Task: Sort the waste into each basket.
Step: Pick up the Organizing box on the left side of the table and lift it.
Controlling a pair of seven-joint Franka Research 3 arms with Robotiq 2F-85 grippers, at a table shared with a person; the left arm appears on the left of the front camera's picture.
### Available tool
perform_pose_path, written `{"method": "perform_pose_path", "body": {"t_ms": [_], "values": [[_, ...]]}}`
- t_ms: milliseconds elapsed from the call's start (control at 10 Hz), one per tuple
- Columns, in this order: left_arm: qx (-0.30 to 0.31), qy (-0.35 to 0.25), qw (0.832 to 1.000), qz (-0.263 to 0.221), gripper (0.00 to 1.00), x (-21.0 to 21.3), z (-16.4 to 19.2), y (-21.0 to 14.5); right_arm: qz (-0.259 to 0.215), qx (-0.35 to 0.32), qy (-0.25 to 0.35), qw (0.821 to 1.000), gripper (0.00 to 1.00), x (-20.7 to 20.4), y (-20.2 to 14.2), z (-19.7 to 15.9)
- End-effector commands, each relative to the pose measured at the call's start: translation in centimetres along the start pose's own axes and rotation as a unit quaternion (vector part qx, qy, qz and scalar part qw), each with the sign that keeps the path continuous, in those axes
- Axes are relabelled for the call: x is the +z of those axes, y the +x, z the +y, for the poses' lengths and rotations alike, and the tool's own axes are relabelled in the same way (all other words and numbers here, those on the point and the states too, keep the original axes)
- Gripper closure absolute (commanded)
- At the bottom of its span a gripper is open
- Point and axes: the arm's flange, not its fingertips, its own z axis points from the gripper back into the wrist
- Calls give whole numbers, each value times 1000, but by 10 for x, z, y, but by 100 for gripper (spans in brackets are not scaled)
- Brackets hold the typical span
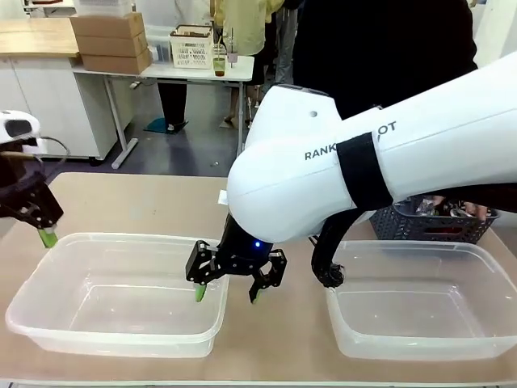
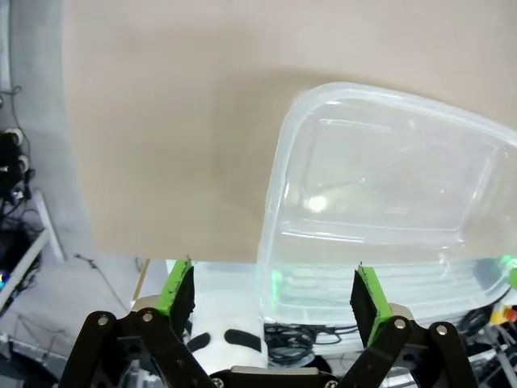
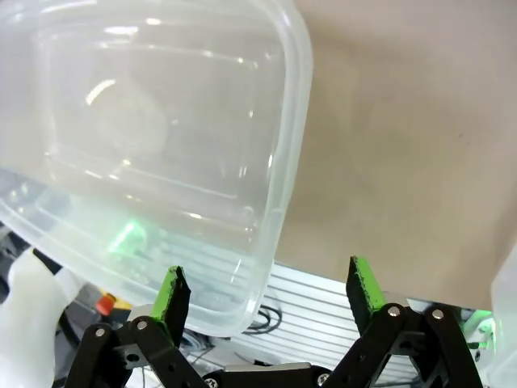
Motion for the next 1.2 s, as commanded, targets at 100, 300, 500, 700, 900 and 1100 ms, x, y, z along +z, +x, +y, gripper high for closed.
{"method": "perform_pose_path", "body": {"t_ms": [100,300,500,700,900,1100], "values": [[-27,63,996,59,0,-87,4,0,-17,-40,10,999,0,7,10,5],[-27,23,997,65,0,-105,11,-12,-17,-85,-10,996,0,6,24,16],[-29,-11,998,54,0,-111,15,-16,8,-127,-50,991,0,-5,39,20],[-54,-30,997,49,0,-114,14,-19,21,-159,-85,983,59,-9,42,22],[-46,-23,997,60,59,-119,14,-13,19,-164,-91,982,100,-13,44,22],[-40,-22,997,56,61,-119,15,-10,20,-171,-98,980,100,-19,45,21]]}}
